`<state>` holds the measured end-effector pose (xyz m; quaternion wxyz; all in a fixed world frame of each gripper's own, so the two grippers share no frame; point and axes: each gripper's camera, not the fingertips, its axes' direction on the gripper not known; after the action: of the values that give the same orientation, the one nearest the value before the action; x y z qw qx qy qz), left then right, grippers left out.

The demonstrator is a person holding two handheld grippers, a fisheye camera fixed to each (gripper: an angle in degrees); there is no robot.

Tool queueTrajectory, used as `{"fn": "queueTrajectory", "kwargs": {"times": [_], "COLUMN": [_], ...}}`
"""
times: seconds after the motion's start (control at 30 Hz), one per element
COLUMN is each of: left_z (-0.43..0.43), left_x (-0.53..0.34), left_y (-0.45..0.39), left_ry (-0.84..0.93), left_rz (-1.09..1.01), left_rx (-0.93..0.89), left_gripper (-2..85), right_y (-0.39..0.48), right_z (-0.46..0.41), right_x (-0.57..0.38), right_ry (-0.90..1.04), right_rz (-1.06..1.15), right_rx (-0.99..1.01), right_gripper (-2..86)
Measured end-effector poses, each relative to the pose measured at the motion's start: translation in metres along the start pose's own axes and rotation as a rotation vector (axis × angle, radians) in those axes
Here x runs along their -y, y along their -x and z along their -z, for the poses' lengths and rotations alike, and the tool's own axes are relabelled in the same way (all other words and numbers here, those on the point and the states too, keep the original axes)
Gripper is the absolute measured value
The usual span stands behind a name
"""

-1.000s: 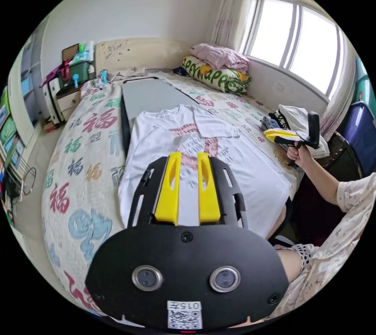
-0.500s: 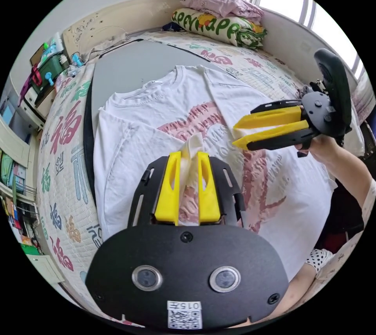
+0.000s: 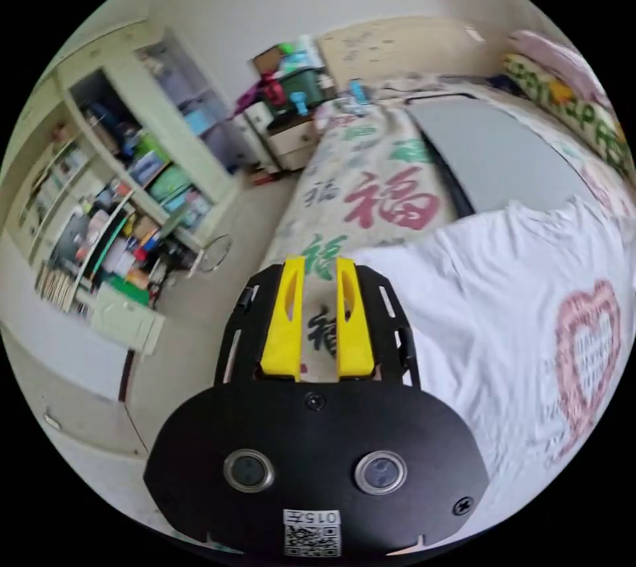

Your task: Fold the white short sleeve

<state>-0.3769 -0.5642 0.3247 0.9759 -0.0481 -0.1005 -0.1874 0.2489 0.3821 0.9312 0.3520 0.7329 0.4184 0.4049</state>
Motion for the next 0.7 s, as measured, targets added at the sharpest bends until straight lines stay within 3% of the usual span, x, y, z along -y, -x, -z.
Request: {"fn": "queueTrajectory", "kwargs": {"times": [0.1, 0.23, 0.33, 0.47, 0.57, 0.7], "left_z": [-0.004, 0.021, 0.056, 0.096, 0.119, 0.138], "left_x": [-0.055, -0.166, -0.269, -0.404, -0.478, -0.534], "left_y": [0.039, 0.054, 0.08, 0.12, 0.133, 0.139], "left_ry": [-0.047, 0.014, 0.045, 0.138, 0.223, 0.209], "left_rz": [0.036, -0.086, -0.043, 0.023, 0.028, 0.038], "left_rx": [-0.233, -0.53, -0.669, -0.823, -0.82, -0.848], "left_gripper": [5.4, 7.2, 7.5, 7.8, 8.5, 8.8], "right_y": [-0.041, -0.043, -0.044, -0.05, -0.071, -0.093], "right_z": [0.006, 0.014, 0.045, 0.087, 0.107, 0.104], "right_x": [-0.019, -0.069, -0.139, -0.233, -0.285, -0.339], "right_ry": [-0.073, 0.05, 0.09, 0.182, 0.193, 0.212], "right_rz": [-0.072, 0.08, 0.197, 0.292, 0.252, 0.187], "right_rx": [0.298, 0.38, 0.476, 0.441, 0.371, 0.281], "right_gripper": [5.0, 5.6, 6.6, 8.8, 9.3, 10.1]}}
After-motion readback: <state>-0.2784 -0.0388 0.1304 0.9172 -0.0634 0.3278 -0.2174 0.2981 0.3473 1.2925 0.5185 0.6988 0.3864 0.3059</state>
